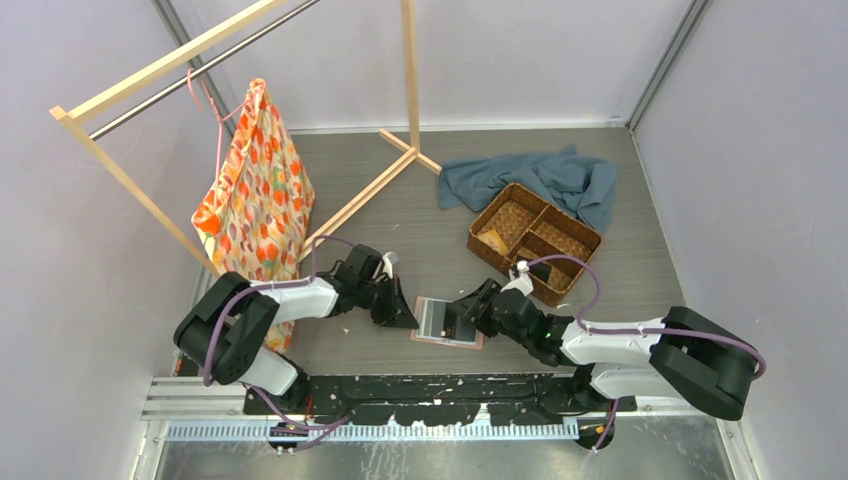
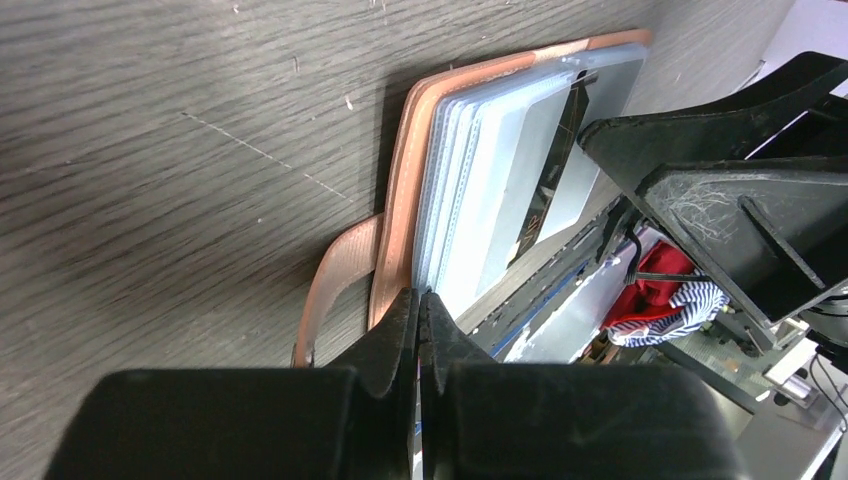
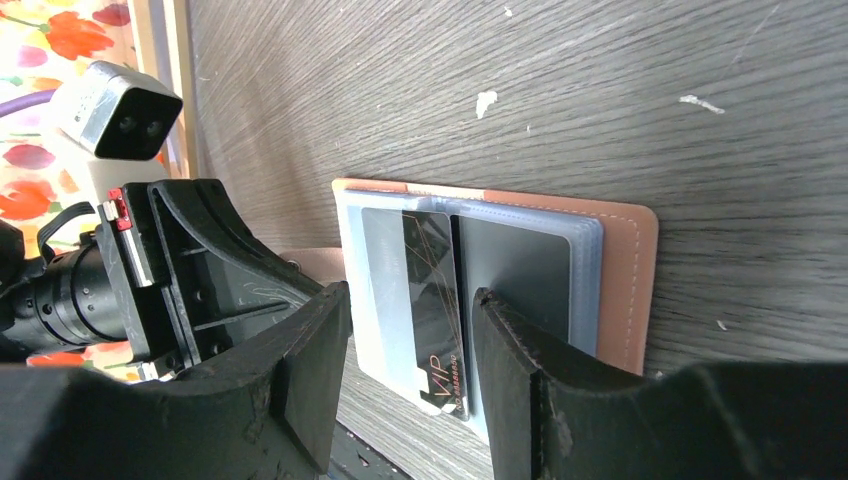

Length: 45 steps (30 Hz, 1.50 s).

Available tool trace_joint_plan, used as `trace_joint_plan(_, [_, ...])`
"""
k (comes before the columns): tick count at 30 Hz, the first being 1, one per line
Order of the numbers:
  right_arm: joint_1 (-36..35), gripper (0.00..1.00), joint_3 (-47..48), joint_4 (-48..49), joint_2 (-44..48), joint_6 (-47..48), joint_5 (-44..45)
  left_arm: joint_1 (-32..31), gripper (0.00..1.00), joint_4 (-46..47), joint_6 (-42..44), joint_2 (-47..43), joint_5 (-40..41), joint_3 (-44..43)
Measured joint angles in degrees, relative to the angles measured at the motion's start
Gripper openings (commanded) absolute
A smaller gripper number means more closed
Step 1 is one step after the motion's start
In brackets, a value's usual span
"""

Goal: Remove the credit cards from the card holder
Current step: Remove the credit card from the card holder.

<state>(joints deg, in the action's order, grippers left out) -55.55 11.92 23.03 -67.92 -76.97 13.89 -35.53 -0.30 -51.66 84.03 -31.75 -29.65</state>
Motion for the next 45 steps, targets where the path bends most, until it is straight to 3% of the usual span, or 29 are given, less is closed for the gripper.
trace_joint_plan(22, [0.0, 0.54, -2.4, -4.2, 6.4, 0.0, -0.2, 0.0, 0.01, 3.5, -3.4, 2.2, -1.2, 0.7])
trace_joint_plan(27, [0.0, 0.54, -2.6, -5.2, 7.7, 0.0, -0.2, 0.0, 0.17, 1.6, -2.9, 0.2, 0.0, 0.6])
trace_joint_plan(36, [0.0, 0.54, -3.1, -5.7, 8.8, -0.1, -0.2, 0.0, 0.52, -10.9, 2.3, -9.7, 7.4, -4.3])
trace_joint_plan(45, [0.0, 0.54, -3.1, -5.7, 8.8, -0.1, -0.2, 0.0, 0.55, -16.0, 4.4, -8.7, 11.3, -4.3])
